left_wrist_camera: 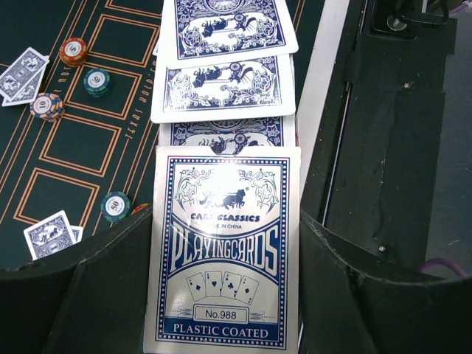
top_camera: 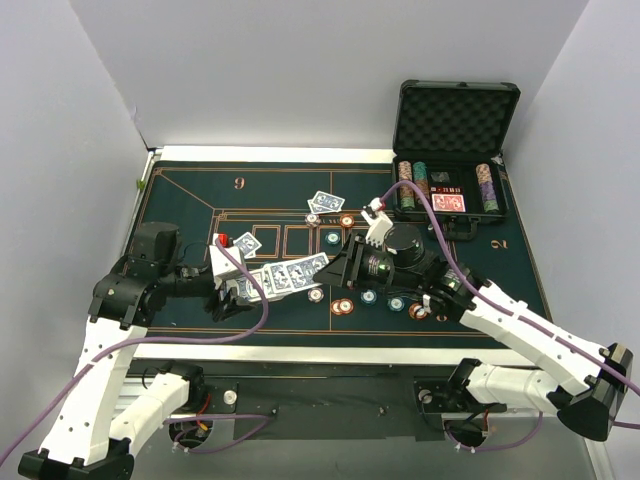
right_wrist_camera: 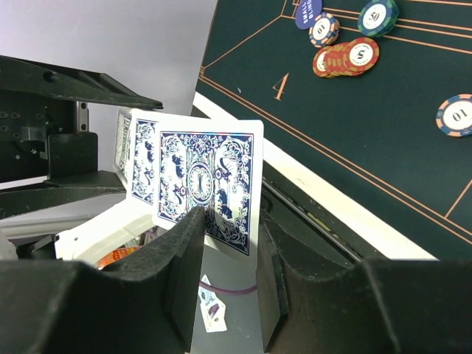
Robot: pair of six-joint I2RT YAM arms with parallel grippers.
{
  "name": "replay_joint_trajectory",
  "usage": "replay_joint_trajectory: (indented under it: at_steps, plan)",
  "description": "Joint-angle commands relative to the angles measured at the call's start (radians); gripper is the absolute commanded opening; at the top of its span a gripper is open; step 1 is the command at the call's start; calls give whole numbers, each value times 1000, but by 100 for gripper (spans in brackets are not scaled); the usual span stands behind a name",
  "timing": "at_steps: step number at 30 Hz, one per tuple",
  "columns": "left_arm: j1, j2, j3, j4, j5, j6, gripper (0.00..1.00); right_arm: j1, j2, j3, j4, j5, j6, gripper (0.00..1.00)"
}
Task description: Distribute texas hold em gaming equipment
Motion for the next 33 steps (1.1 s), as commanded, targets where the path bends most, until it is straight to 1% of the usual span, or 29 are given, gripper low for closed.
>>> replay_joint_trajectory:
  at_steps: [1,11,15,22,33]
  plan:
    - [5,-13,9,49,48,-13,31,0,-33,63,-45,39,-50,27]
    - [5,-19,6,52,48,-16,31,-12,-55,82,-78,39,-64,26]
    - [5,-22,3,58,50,-21,31,-17,-56,89,-80,17,-66,22]
    - [5,-21,-7,67,51,-29,31,-29,-59,103,-81,2,-66,12]
    - [5,-21,-11,81,53,-38,31,-50,-70,121,-120,-30,-75,9]
